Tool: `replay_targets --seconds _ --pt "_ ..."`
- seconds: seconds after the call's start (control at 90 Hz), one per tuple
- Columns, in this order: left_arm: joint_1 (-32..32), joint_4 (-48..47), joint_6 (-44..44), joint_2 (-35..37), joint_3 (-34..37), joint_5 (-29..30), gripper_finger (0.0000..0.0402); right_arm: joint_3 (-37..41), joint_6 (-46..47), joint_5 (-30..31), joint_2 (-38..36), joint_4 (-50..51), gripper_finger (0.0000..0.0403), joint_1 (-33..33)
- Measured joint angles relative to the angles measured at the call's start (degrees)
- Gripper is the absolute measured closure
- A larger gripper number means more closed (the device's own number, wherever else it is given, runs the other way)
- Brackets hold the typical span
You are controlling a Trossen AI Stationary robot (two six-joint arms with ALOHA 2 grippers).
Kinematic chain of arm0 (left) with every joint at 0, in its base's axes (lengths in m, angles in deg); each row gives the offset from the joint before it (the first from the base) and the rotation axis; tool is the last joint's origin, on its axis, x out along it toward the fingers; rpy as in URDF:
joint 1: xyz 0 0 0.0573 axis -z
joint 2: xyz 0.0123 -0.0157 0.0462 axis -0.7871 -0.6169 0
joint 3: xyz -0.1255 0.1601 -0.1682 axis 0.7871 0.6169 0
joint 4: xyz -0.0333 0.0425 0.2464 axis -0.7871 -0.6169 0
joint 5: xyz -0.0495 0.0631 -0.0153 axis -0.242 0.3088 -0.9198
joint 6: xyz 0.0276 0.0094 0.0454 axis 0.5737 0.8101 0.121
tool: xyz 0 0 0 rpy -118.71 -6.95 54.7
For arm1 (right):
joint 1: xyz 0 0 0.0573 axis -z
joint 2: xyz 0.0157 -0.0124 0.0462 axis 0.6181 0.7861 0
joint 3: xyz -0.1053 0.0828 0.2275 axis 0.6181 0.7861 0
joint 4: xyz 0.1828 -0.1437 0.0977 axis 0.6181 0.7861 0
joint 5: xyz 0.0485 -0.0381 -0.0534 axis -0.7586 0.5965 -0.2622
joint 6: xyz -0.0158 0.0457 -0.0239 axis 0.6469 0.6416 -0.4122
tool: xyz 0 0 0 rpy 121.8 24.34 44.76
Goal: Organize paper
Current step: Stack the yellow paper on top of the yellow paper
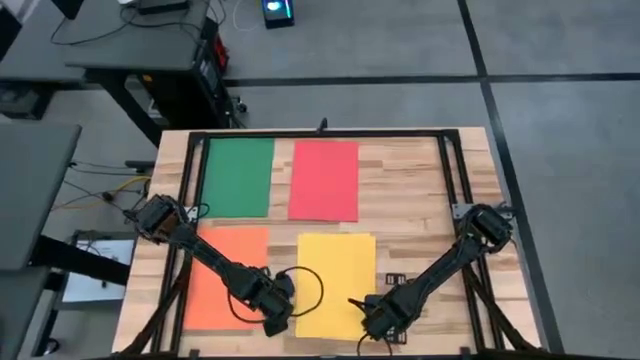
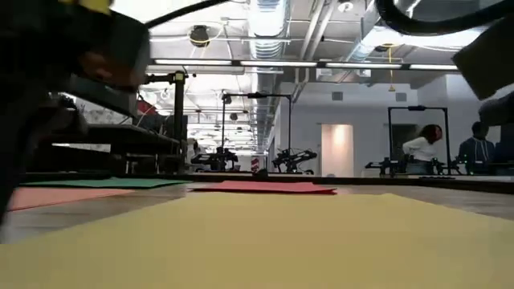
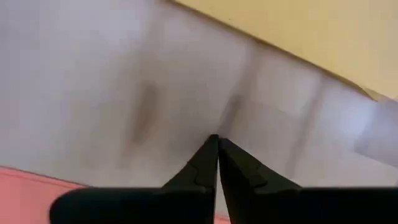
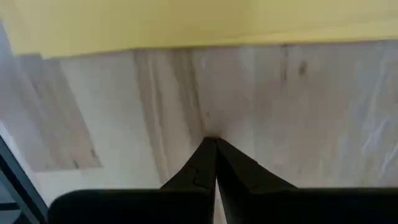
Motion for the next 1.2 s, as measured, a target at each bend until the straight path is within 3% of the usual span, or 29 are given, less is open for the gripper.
replay_targets --seconds 0.233,0.333,0.411,0.6,0.822,1.056,1.2 --pt "-6.2 -3.4 9.1 3.5 0.0 10.4 0.0402 -3.2 -1.4 3.4 -0.5 -4.2 0.0403 -2.2" --pt "-10.5 -0.8 18.0 4.5 -0.9 16.9 0.0402 -4.6 -1.5 6.3 -0.5 -7.6 0.0403 -4.1" --pt "-14.2 3.3 25.9 4.6 -1.9 18.7 0.0402 -5.0 -1.6 8.6 -0.5 -11.5 0.0403 -5.6" --pt "-24.0 17.6 42.2 4.6 -2.3 17.2 0.0402 -5.0 -1.6 14.1 -0.5 -18.8 0.0403 -7.7" --pt "-32.7 24.3 47.8 4.6 -2.3 8.8 0.0402 -3.0 -1.5 16.0 -0.5 -22.3 0.0403 -7.1" --pt "-35.1 32.7 51.2 0.8 -3.1 2.0 0.0402 -2.5 -1.5 16.9 -0.5 -27.1 0.0403 -7.1" --pt "-35.6 32.1 53.8 -4.1 -5.7 1.2 0.0402 -2.5 -1.4 17.7 -0.5 -28.3 0.0403 -7.1"
